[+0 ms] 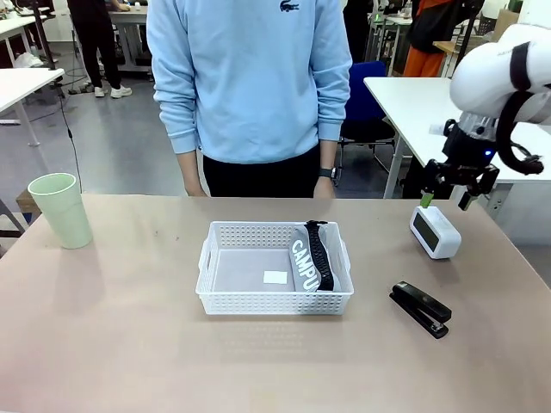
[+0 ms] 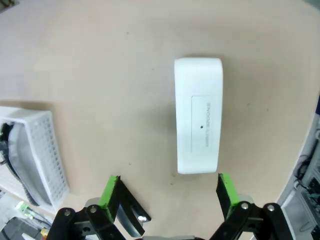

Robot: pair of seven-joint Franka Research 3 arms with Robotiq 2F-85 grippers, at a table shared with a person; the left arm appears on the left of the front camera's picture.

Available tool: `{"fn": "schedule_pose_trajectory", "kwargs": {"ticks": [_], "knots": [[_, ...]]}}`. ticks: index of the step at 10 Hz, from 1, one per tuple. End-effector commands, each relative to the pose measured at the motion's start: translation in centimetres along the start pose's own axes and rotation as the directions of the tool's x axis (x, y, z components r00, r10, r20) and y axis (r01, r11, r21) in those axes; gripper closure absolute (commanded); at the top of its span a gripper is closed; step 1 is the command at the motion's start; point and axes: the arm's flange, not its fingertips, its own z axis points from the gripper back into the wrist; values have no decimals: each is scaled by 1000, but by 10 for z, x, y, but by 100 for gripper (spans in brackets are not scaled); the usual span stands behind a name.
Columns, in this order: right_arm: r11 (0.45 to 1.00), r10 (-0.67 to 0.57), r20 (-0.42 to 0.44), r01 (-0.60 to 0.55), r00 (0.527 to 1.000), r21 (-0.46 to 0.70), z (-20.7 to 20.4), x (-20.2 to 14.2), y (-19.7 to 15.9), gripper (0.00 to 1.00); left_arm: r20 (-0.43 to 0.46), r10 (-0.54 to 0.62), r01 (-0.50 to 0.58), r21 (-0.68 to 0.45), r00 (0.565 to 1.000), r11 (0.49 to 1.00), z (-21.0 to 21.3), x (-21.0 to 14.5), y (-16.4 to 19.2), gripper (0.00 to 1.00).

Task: Efficiently arrange items inside the basket to fit them all.
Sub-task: Pick up the Digital clock and place it inside the Organizing basket.

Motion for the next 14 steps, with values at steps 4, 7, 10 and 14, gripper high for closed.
{"fn": "schedule_pose_trajectory", "kwargs": {"ticks": [4, 7, 10, 14], "knots": [[991, -81, -2, 80, 997, -106, -36, 33, -4, 0, -1, -21, 21, -12, 1000, 1000, 2, -1, -1, 0], [987, -101, -12, 98, 995, -127, -55, 40, -8, 0, -1, -21, 21, -12, 1000, 1000, 2, -1, -1, 0], [985, -113, -40, 106, 993, -136, -74, 40, -9, 0, -1, -21, 21, -12, 1000, 1000, 2, -1, -1, 0], [981, -132, -44, 125, 990, -149, -95, 31, -9, 0, -1, -21, 21, -12, 1000, 1000, 2, -1, -1, 0]]}}
